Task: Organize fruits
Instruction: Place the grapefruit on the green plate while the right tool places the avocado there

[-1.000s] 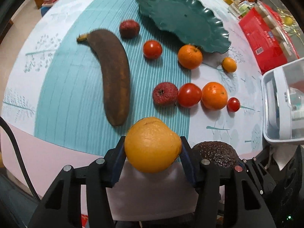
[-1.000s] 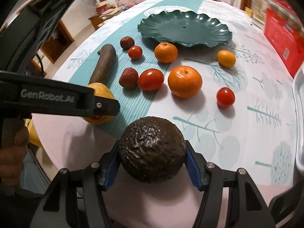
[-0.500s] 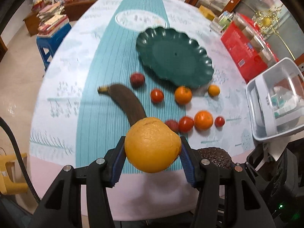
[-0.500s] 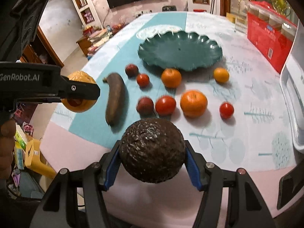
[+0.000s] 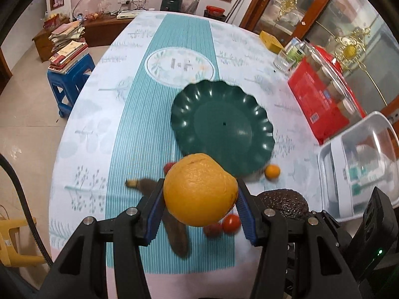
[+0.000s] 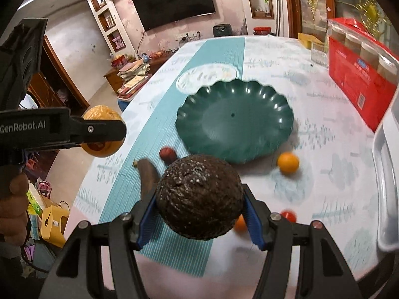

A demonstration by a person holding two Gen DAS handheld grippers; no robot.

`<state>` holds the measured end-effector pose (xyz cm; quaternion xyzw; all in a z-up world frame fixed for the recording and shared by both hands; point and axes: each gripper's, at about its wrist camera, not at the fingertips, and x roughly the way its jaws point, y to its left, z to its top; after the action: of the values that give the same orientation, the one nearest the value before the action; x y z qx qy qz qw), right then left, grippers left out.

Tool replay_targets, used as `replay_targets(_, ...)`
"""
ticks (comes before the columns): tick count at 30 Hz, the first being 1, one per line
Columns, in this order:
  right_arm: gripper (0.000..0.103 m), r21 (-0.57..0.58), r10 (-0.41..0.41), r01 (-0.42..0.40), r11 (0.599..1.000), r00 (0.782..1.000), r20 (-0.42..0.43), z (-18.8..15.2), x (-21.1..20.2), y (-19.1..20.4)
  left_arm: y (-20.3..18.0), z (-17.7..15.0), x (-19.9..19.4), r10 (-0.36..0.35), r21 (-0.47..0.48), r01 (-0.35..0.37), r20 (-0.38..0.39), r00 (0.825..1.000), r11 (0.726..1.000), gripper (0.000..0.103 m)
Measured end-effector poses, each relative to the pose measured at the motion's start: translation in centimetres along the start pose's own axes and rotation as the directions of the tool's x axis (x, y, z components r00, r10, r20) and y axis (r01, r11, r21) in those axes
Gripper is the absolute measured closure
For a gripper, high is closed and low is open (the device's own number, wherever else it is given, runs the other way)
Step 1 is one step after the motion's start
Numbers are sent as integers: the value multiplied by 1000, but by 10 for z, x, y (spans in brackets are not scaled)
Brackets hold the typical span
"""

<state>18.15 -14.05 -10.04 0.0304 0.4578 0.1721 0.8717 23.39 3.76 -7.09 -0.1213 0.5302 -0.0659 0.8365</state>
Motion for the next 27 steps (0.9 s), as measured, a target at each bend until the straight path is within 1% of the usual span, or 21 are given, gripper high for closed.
replay_targets(5,41,-15,16,-16,1000,1000,6,31,18,-20,-4,24,20,0,-24,0,6,1000,1000,51)
replay_targets(9,41,-25,33,-33,999,999,4,44,37,-35,-5,35,44,-19,-31,19,6,1000,999,51)
replay_targets(13,41,-30,56,-57,998,998,-19,46,59,-47,-6,40,72,-70,-51,70,-2,998,996,51)
replay_targets(15,41,-20,66,-67,998,997,-36,46,71,-54,-8,43,88,-76,-57,75,-6,997,996,51)
replay_targets(18,41,5,75,-75,997,996,-47,45,84,-64,-11,48,113,-77,-52,75,-41,996,996,51)
replay_targets(23,41,65,86,-82,995,994,-66,41,102,-80,-14,53,144,-45,-31,43,-94,995,999,51)
replay_targets(25,41,89,105,-100,991,993,-56,42,104,-86,-16,55,156,-10,-14,9,-120,993,1000,51)
replay_targets(27,41,79,107,-103,992,993,-54,42,104,-87,-17,56,162,18,-11,-19,-138,990,1000,51)
